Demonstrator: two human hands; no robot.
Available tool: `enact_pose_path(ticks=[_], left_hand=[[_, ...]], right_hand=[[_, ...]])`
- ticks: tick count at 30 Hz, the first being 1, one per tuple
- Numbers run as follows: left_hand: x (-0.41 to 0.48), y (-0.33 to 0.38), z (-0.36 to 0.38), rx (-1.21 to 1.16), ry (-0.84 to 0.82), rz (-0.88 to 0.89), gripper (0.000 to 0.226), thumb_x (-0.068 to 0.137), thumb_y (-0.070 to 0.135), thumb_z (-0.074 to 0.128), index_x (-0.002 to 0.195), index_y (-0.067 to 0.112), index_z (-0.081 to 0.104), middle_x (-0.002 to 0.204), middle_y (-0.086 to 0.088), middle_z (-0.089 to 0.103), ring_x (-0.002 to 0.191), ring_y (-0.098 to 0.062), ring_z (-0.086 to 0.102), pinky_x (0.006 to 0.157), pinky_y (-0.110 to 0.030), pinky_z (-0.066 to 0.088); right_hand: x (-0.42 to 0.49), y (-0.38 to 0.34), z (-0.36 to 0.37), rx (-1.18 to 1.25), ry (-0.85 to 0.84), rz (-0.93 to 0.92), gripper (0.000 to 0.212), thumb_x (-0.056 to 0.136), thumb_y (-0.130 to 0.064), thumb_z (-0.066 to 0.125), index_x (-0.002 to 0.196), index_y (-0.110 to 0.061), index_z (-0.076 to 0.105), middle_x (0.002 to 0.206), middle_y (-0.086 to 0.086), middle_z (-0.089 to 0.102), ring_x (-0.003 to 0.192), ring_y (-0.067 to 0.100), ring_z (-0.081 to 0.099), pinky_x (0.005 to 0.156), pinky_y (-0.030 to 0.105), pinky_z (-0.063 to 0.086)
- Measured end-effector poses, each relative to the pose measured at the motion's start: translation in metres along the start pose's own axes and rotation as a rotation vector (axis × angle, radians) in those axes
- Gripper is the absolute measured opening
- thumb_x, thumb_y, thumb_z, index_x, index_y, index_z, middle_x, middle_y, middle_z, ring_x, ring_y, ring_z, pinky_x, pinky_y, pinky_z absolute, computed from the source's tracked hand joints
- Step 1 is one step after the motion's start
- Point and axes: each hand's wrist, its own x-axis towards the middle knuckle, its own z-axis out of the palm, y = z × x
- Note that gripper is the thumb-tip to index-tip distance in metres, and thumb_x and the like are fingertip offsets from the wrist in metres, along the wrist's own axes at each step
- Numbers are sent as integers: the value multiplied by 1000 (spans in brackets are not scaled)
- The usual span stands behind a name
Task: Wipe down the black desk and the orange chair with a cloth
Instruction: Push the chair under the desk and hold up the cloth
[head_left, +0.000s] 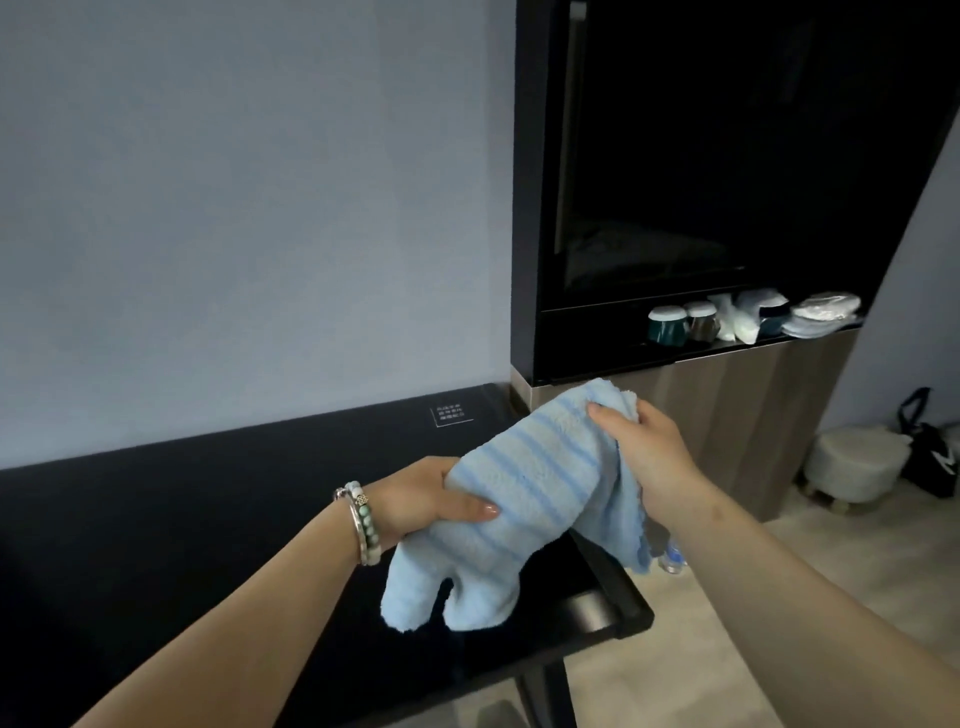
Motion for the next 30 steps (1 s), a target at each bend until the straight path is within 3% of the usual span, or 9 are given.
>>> enact_pose_path(ticks=[4,8,12,15,17,20,23,26,30], left_hand=[[53,30,18,119,84,137,31,75,9,73,104,17,66,122,0,60,105,-14,62,88,-28,52],[107,63,55,296,106,337,24,68,15,80,91,14,73,139,34,22,119,17,35,90,-10,42],[155,84,107,106,27,345,38,58,27,75,91,9,73,136,17,49,127,-4,44,99,-31,45],[189,94,134,-163,227,311,36,63,15,75,94,-1,69,102,-11,70,97,-25,66,78,-32,55],[207,97,145,-246,440,341,22,64,16,80,80,3,70,81,-13,72,77,-25,69,64,-30,55],[226,97,157,-324,584,366,24,63,25,73,78,8,69,78,-10,72,72,-23,70,57,-27,54],[238,92,162,-399,656,334,33,62,29,73,88,9,68,86,-10,73,79,-25,70,58,-29,55],[244,87,160,-455,652,294,35,66,27,75,97,13,66,95,-11,72,86,-27,70,61,-31,55],[251,81,153,-522,570,268,50,69,24,72,114,10,58,104,-13,70,94,-30,68,67,-37,56]], right_hand=[[48,13,-39,-109,-1,69,28,81,-32,70,100,-15,60,88,4,67,78,18,64,60,28,47],[93,24,-89,-222,-220,211,38,78,-32,72,104,-7,61,89,12,71,83,25,67,73,34,52],[128,33,-133,-359,-432,331,29,79,-29,71,100,-10,64,83,5,71,73,17,67,60,26,50],[152,46,-166,-310,-363,320,21,85,-16,62,103,-4,60,83,8,63,74,20,54,64,29,42],[166,55,-187,-261,-283,300,24,90,-13,56,108,2,59,95,17,63,79,22,53,67,31,43],[180,66,-205,-117,-189,380,31,96,-31,49,100,-2,60,99,17,64,85,25,58,71,32,47],[189,69,-214,-108,-86,478,40,96,-43,43,84,-5,51,72,12,54,62,24,50,57,29,40],[188,71,-219,-72,-278,563,57,92,-56,42,78,-4,61,69,12,64,65,27,62,63,32,48],[182,65,-212,177,-724,653,62,86,-68,38,119,-22,61,114,9,68,104,26,65,88,39,52]])
